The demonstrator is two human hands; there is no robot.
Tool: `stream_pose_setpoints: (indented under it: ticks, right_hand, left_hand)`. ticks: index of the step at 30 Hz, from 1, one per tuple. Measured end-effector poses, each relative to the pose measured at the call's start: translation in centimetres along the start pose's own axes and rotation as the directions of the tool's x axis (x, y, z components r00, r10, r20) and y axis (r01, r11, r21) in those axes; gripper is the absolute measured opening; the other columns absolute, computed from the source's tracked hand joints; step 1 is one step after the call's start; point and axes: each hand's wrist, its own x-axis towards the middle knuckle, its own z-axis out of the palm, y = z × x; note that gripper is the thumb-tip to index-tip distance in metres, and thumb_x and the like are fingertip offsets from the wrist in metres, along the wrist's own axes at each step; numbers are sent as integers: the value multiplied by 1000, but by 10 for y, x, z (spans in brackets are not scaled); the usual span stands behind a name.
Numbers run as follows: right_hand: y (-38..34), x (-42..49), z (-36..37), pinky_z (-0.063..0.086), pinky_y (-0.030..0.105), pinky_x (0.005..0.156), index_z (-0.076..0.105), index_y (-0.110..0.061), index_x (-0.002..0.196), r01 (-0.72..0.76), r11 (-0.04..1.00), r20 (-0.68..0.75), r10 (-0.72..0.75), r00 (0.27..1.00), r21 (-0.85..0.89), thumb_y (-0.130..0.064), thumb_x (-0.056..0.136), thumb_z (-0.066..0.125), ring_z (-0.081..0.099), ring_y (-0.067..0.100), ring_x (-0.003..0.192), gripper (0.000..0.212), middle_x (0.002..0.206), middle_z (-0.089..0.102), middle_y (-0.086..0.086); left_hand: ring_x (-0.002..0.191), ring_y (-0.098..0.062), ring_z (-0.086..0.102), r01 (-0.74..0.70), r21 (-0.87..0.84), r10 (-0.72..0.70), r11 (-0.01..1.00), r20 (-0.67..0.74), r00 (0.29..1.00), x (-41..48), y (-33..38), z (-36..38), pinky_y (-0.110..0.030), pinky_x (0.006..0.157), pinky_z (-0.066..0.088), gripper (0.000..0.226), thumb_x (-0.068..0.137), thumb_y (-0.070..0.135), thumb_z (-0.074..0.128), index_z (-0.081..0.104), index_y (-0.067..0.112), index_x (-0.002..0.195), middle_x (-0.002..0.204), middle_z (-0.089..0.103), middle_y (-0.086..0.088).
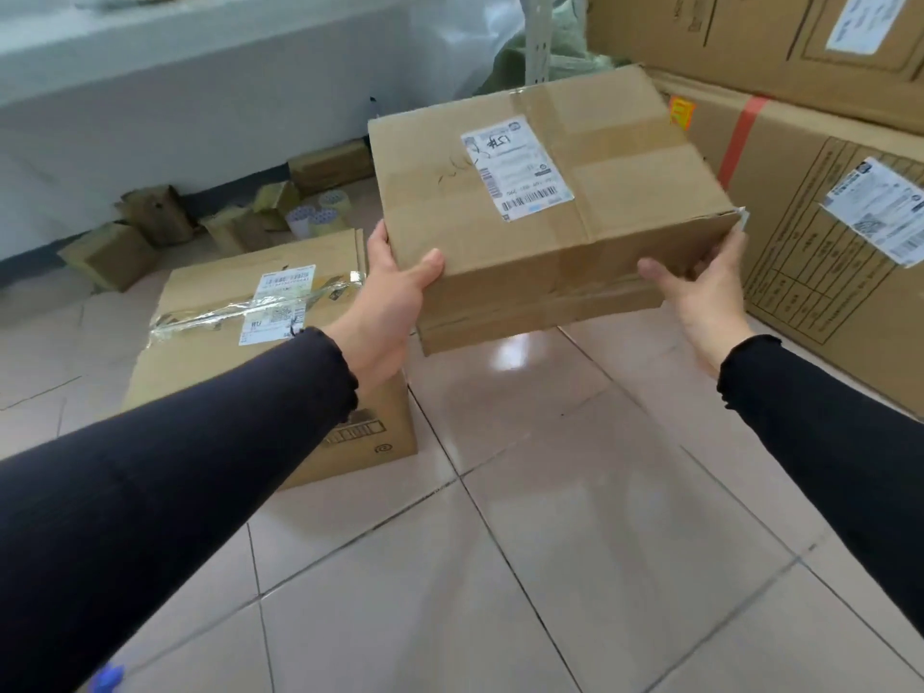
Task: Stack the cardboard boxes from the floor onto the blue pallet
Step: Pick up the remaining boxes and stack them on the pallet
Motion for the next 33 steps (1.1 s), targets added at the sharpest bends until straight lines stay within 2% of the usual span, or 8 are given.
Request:
stream_pose_setpoints:
  ticks: [6, 9, 14, 17, 21, 25, 29, 33]
  right_hand:
    - [-93, -41, 49, 35, 32, 119, 31, -20, 150, 244, 969, -42, -243, 969, 32, -35, 93, 73, 47, 13, 138, 72, 153, 47, -2]
    - [-142, -77, 83, 36, 28, 118, 34, -32, 139, 296, 952, -48, -292, 955, 83, -34, 93, 73, 52, 8, 129, 61, 144, 50, -9]
    - [-215, -140, 152, 34, 3, 91, 30, -19, 147, 345, 928, 51, -355, 934, 139, -26, 98, 70, 45, -26, 101, 63, 115, 46, -32]
    - [-258, -189, 201, 47, 27, 105, 33, -17, 139, 352, 921, 134, -374, 917, 164, -27, 96, 71, 59, 1, 112, 58, 121, 57, -17]
    - [-298, -256, 262, 49, 49, 108, 34, -48, 114, 379, 894, 253, -435, 864, 241, -49, 84, 70, 59, 22, 124, 47, 130, 61, 2]
    - [-318, -329, 310, 50, 49, 107, 36, -67, 111, 355, 885, 357, -450, 819, 302, -52, 82, 67, 53, 24, 130, 45, 136, 56, 0]
    - [-313, -389, 347, 50, 48, 108, 43, -48, 143, 303, 901, 491, -425, 761, 310, -55, 82, 65, 54, 24, 130, 65, 137, 57, 1]
    - [-302, -445, 370, 49, 50, 108, 38, -51, 149, 287, 906, 584, -420, 695, 310, -54, 82, 63, 55, 26, 130, 72, 136, 60, -3]
  left_hand:
    - [124, -20, 60, -149, -3, 148, 989, -64, 987, -33, 84, -92, -34, 104, 51, 67, 100, 2, 58, 31, 21, 158, 134, 59, 1]
    - [117, -17, 62, -192, -61, 185, 979, -107, 977, -67, 106, -146, -27, 86, 53, 68, 97, 1, 59, 35, 24, 157, 136, 62, 0]
    - [102, -12, 69, -285, -118, 256, 951, -214, 943, -137, 155, -246, -30, 81, 61, 59, 97, 8, 61, 45, 28, 149, 126, 69, 5]
    - [90, -5, 68, -350, -33, 324, 936, -302, 896, -180, 184, -316, -23, 70, 54, 55, 97, 11, 60, 51, 30, 147, 122, 72, 9]
    - [84, 1, 68, -403, 32, 380, 915, -403, 832, -240, 212, -411, -16, 60, 53, 53, 96, 15, 60, 52, 25, 148, 121, 70, 9]
    - [91, -6, 64, -420, 107, 418, 901, -469, 778, -306, 218, -489, -20, 73, 51, 49, 93, 25, 63, 60, 23, 142, 117, 70, 4]
    - [114, -19, 58, -430, 117, 427, 895, -500, 754, -364, 205, -548, -36, 94, 46, 50, 90, 32, 66, 64, 25, 139, 140, 63, -11]
    - [113, -16, 59, -384, 162, 402, 909, -582, 706, -416, 189, -585, -39, 105, 42, 34, 92, 36, 63, 75, 27, 123, 125, 71, -1]
